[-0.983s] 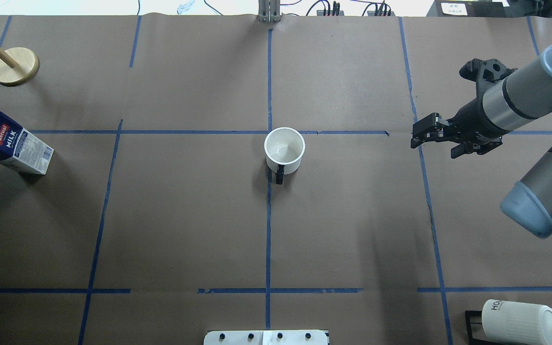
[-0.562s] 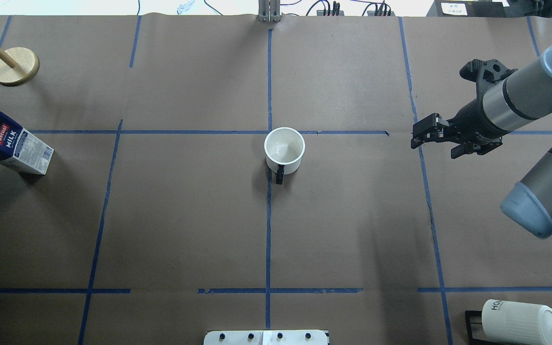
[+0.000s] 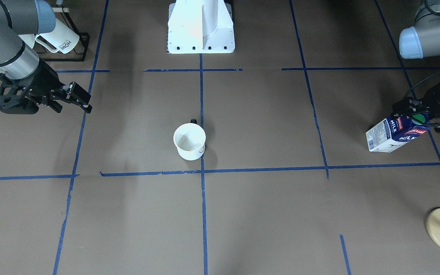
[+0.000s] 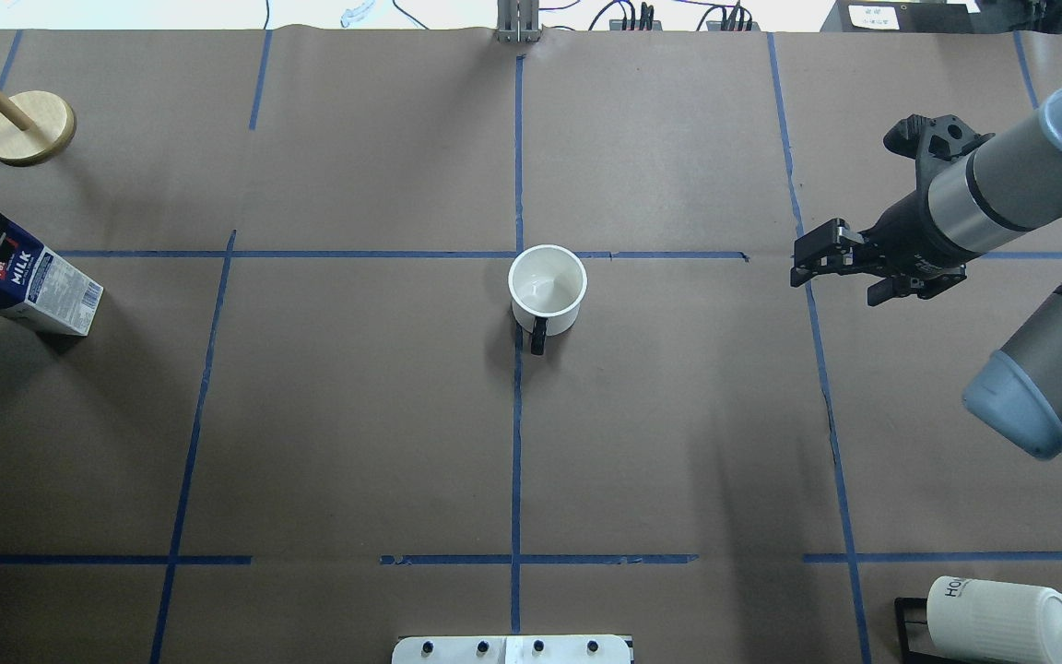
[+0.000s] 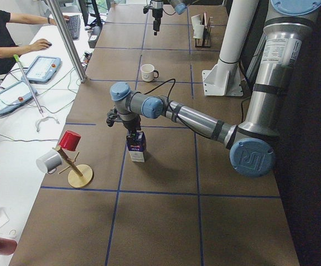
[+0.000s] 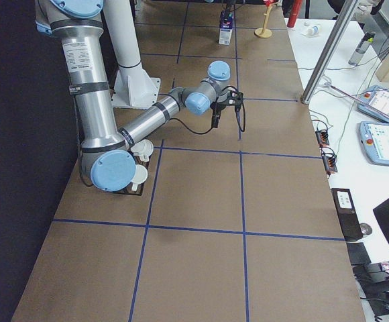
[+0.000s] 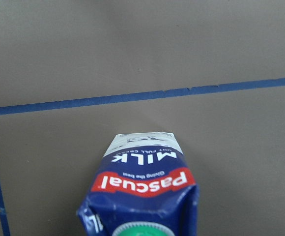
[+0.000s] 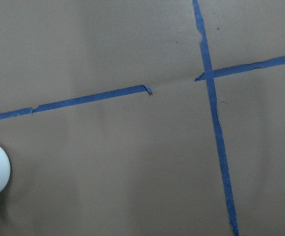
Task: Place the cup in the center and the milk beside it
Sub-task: 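Lower the left gripper onto the milk carton's top and grasp it, then carry the milk carton with the left gripper beside the mug and lower it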
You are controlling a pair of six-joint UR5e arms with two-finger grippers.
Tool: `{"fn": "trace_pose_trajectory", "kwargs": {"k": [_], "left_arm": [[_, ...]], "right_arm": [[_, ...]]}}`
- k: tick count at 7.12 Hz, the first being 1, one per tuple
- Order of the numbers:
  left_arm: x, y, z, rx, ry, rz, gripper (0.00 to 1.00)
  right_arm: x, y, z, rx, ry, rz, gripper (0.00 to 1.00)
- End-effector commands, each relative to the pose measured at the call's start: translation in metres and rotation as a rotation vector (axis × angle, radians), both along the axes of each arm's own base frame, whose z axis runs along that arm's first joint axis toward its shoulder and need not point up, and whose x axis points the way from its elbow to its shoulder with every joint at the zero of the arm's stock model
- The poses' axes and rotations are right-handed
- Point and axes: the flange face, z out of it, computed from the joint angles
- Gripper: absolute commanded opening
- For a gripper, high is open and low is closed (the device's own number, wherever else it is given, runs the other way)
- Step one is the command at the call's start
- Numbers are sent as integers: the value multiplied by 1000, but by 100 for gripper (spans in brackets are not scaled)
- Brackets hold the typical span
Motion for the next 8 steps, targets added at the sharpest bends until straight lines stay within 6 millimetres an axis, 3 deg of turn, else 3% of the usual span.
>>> {"fn": "trace_pose_trajectory", "kwargs": {"k": [1,2,3,4,5,6,8], "left_arm": [[2,-3,3,-7,1,-19,40],[6,-13,-24,14,14,-40,7],[6,-15,-42,22,26,-59,2],[9,-24,-107,-1,49,-159,1],[35,-28,-168,-29,68,-187,1],[100,-12,-217,-69,76,-146,1],[257,42,-311,-103,39,-151,1]], "right_arm": [[-1,0,0,1,1,-1,100],[-3,1,0,-2,1,-2,100],[-3,1,0,-2,1,-2,100],[-2,1,0,-1,2,-1,100],[2,2,6,-6,9,1,100],[19,6,27,-9,30,1,100],[78,18,68,88,79,-55,100]]}}
